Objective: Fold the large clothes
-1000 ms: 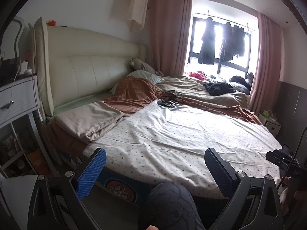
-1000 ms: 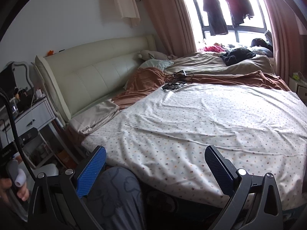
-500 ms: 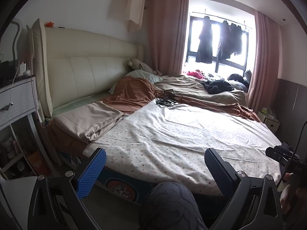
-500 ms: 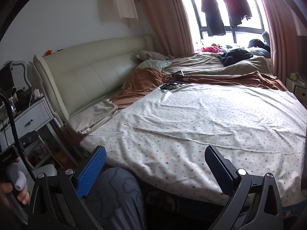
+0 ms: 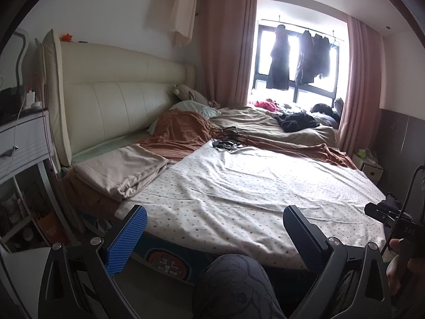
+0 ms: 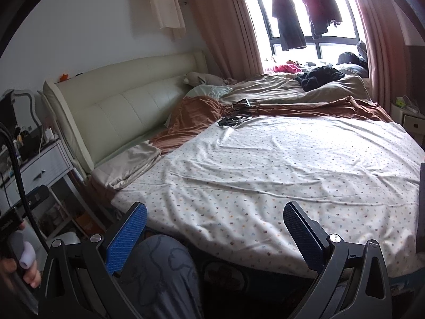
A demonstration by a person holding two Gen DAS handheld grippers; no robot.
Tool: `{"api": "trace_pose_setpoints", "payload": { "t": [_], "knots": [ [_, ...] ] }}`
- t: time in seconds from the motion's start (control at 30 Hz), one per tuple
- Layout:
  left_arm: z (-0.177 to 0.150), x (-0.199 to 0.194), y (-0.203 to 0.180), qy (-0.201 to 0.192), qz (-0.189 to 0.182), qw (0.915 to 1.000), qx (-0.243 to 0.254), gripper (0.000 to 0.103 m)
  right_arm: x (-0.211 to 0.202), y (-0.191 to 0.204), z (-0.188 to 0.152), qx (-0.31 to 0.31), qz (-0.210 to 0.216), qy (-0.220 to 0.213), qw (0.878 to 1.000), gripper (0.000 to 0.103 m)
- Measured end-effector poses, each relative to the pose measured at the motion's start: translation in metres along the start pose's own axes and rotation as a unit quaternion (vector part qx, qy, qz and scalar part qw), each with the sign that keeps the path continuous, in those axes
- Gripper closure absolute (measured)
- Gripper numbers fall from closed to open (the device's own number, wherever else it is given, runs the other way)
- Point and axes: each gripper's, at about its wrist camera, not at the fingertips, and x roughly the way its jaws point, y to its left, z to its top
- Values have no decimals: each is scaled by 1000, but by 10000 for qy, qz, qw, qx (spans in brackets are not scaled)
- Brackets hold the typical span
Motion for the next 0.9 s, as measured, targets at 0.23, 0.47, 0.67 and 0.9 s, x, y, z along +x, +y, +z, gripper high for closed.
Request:
{"api": "trace_pose_setpoints", "payload": {
  "t": [0.23,0.47,0.67,0.9],
  "knots": [
    [-2,-4,1,14,-33,10000,23,1,-5,-1,-5,70,-41,5,10000,0],
    [-4,-9,0,13,-109,9999,39,1,-10,-2,-7,150,-83,10,9999,0],
    [-5,-13,-1,-19,-109,9999,98,1,-12,1,-9,140,-98,2,9999,0],
    [-7,-15,2,3,-144,9999,29,1,-15,5,-10,141,-105,2,9998,0]
  ]
}}
